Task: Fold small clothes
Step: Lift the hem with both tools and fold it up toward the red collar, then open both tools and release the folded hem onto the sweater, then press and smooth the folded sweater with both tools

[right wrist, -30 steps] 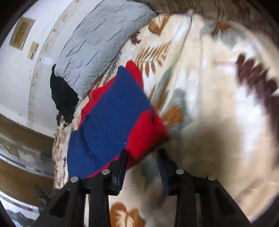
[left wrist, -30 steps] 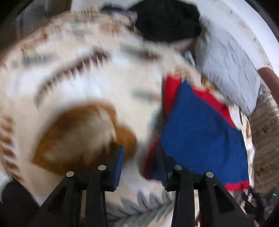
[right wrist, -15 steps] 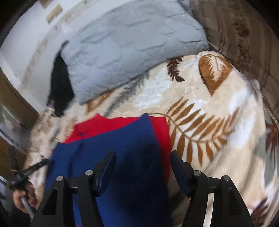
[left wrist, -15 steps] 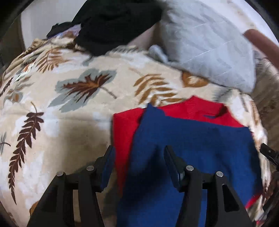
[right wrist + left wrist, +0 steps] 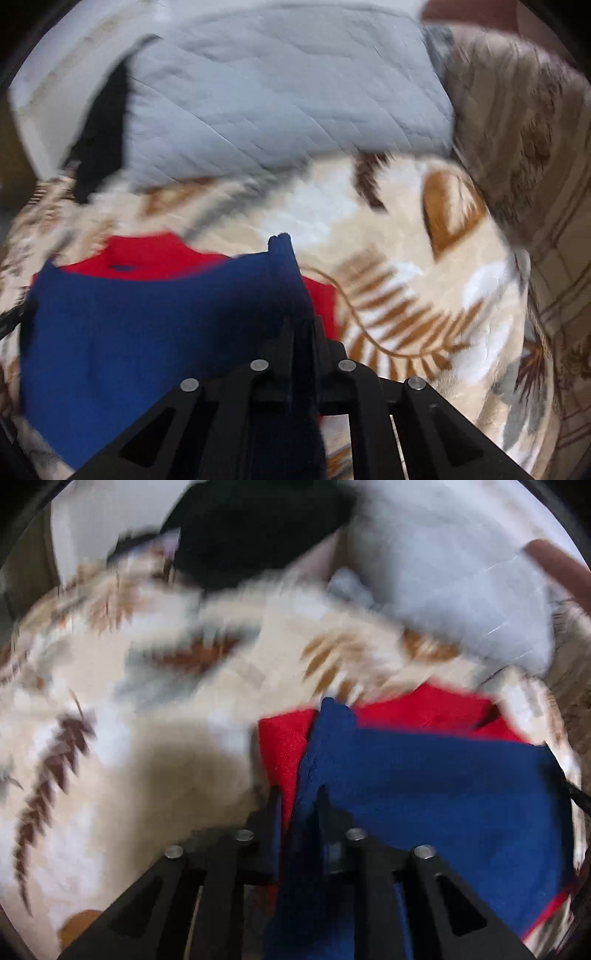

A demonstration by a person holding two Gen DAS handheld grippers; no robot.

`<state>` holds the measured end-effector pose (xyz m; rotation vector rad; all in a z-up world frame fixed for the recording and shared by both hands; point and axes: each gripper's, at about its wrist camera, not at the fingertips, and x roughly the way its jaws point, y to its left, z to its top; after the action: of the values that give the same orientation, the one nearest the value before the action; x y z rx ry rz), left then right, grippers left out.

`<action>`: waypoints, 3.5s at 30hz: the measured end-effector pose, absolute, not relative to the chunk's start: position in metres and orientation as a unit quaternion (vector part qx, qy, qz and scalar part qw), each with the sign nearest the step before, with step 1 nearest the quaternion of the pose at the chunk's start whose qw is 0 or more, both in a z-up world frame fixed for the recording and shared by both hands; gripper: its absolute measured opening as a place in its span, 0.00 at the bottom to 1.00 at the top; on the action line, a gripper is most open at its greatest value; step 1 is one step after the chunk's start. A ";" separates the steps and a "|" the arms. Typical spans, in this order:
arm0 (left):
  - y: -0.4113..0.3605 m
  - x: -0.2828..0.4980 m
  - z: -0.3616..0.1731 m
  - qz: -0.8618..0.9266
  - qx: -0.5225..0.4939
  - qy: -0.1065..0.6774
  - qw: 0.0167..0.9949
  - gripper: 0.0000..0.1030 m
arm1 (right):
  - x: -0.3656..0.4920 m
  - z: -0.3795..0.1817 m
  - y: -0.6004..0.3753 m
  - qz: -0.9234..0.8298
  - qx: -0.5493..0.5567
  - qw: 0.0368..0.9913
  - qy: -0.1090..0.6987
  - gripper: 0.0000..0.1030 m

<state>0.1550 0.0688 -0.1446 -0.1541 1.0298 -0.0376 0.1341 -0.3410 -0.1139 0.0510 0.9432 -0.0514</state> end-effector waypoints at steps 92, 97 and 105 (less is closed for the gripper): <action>0.033 -0.026 -0.093 0.004 -0.066 0.460 0.885 0.76 | -0.043 -0.144 -0.359 0.122 0.365 0.828 0.409 0.81; 0.025 -0.022 -0.093 -0.005 -0.065 0.458 0.887 0.76 | -0.077 -0.153 -0.360 0.125 0.399 0.810 0.411 0.81; 0.014 -0.019 -0.101 -0.031 -0.048 0.453 0.889 0.76 | -0.089 -0.160 -0.369 0.103 0.410 0.808 0.411 0.81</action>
<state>-0.0187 0.0142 -0.1015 -0.1007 0.9420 -0.0638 -0.0895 -0.3685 -0.1602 0.8778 0.8786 0.2196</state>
